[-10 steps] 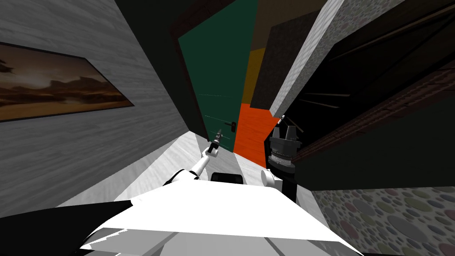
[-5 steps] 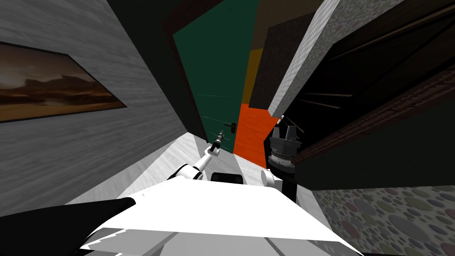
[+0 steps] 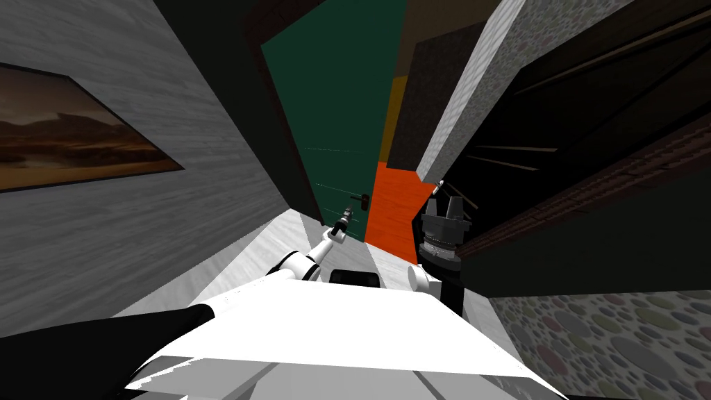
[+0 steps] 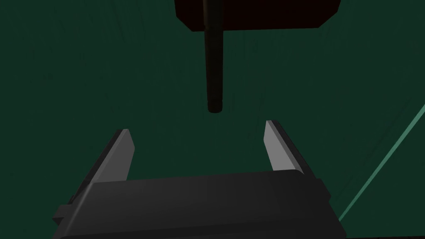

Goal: Push the door open

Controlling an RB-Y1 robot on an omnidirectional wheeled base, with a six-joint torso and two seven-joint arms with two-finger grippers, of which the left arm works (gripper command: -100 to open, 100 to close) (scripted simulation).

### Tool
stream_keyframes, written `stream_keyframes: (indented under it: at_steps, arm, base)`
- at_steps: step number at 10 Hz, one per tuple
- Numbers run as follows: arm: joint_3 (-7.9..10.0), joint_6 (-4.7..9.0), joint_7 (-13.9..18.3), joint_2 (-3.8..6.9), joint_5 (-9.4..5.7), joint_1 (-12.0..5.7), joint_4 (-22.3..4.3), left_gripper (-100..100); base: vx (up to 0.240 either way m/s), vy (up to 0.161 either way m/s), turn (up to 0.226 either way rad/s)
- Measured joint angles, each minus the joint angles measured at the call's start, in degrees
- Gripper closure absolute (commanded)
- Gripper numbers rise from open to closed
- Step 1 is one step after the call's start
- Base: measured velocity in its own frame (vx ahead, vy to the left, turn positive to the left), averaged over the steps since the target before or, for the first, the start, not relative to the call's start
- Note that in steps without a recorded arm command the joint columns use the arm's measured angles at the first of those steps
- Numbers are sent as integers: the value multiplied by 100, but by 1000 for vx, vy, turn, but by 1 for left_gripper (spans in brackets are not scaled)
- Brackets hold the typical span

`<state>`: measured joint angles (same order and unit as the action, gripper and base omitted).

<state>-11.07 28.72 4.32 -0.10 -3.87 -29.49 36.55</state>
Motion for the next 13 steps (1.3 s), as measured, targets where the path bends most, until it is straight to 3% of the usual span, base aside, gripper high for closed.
stream_keyframes:
  at_steps: [7, 9, 11, 13]
  arm:
    - [-47, 48, 9, -112, 2, -341, -563, -100]
    - [-32, -21, -7, 79, 0, -292, -451, -100]
    - [-1, 48, -16, 156, -12, -346, -573, -100]
    - [19, 74, -14, 143, -18, -356, -612, -100]
  base:
    - [51, 11, -25]
    - [199, -68, -23]
    - [207, -68, -24]
    - [202, -82, -24]
